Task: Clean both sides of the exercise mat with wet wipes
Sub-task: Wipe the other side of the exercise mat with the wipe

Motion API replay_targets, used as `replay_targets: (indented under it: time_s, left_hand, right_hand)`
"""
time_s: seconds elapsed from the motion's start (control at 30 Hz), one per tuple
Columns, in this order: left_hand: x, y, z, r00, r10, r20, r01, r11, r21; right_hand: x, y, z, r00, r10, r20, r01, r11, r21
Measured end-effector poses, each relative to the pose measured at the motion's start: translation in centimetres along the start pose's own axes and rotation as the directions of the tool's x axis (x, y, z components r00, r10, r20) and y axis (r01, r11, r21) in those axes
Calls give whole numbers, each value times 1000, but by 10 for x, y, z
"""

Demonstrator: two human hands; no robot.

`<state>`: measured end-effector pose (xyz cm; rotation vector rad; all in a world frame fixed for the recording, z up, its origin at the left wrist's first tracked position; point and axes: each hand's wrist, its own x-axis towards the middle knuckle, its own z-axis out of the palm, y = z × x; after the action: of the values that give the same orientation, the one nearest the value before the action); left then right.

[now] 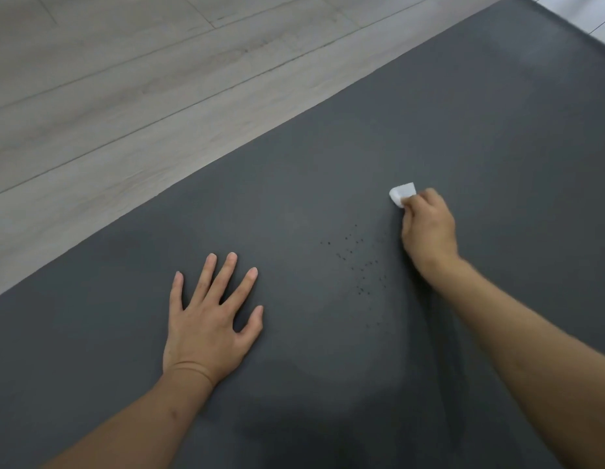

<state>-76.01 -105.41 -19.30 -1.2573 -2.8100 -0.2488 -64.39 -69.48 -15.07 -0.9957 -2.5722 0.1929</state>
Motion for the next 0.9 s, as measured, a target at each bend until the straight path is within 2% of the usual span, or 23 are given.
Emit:
replay_targets:
  time_s: [0.03, 0.07, 0.1, 0.13, 0.2, 0.23, 0.27, 0.33, 0.4, 0.47, 0.5, 0.57, 0.6, 0.67, 0.7, 0.73, 0.77, 0.8, 0.87, 0.9]
  left_hand:
    - [0, 0, 0, 1000, 3, 1, -3, 1000, -1]
    - [0, 0, 0, 1000, 2, 5, -2, 1000, 3]
    - [0, -1, 0, 1000, -3, 13, 3, 1000, 7]
    - [0, -1, 0, 1000, -3, 19, 3, 1000, 10]
    - [0, -1, 1, 1000, -6, 19, 6, 1000, 10]
    - [-1, -1, 1, 1000, -7, 17, 7, 1000, 9]
    - [-1, -1, 1, 1000, -6, 12, 6, 1000, 7]
    - [0, 0, 0, 1000, -4, -2, 4, 1000, 1]
    - [1, 0, 0, 1000, -4, -14, 4, 1000, 1]
    - [0, 0, 0, 1000, -4, -16, 4, 1000, 4]
    - [0, 0, 0, 1000, -3, -18, 3, 1000, 3]
    - [-1, 0, 0, 1000, 1, -21, -1, 1000, 7]
    - [0, 0, 0, 1000, 3, -21, -3, 1000, 7]
    - [0, 0, 0, 1000, -1, -19, 2, 1000, 6]
    - [0, 0, 0, 1000, -2, -21, 2, 1000, 5]
    - [0, 1, 0, 1000, -1, -24, 1, 1000, 4]
    - [0, 1, 0, 1000, 0, -23, 0, 1000, 6]
    - [1, 1, -1, 1000, 1, -17, -1, 1000, 11]
    - [1, 1, -1, 1000, -4, -9, 5, 1000, 12]
    - [2, 0, -1, 1000, -5, -8, 5, 1000, 15]
  right_hand:
    - [-14, -17, 0, 1000, 28, -6, -28, 999, 25]
    - [-40, -42, -3, 1000, -7, 4, 6, 996, 90]
    - [-74, -68, -6, 993, -105, 49, 94, 979, 182]
    - [-112, -92, -12, 961, -254, 106, 215, 934, 284]
    - [-167, -116, -24, 818, -537, 207, 439, 814, 380]
    - [-165, -109, -26, 760, -609, 228, 508, 774, 378]
    - [-146, -94, -23, 748, -628, 213, 549, 767, 332]
    - [-83, -49, -10, 866, -485, 124, 465, 871, 159]
    - [-23, -6, -9, 980, -197, 34, 198, 980, -5]
    - [-13, -4, -6, 1000, 9, -13, -9, 1000, -19]
    - [-28, -22, -5, 999, 37, -7, -36, 999, 5]
    - [-88, -70, -8, 993, -95, 65, 85, 985, 149]
    - [-124, -92, -13, 960, -247, 134, 207, 944, 255]
    - [-174, -112, -23, 795, -557, 240, 456, 810, 369]
    - [-170, -106, -25, 723, -644, 251, 540, 753, 377]
    - [-151, -90, -22, 709, -669, 225, 585, 735, 343]
    - [-124, -70, -15, 754, -629, 191, 571, 770, 284]
    - [-93, -50, -9, 831, -537, 142, 504, 836, 216]
    - [-33, -6, -6, 973, -221, 62, 214, 971, 110]
    - [-17, 7, -5, 997, -67, 33, 64, 993, 103]
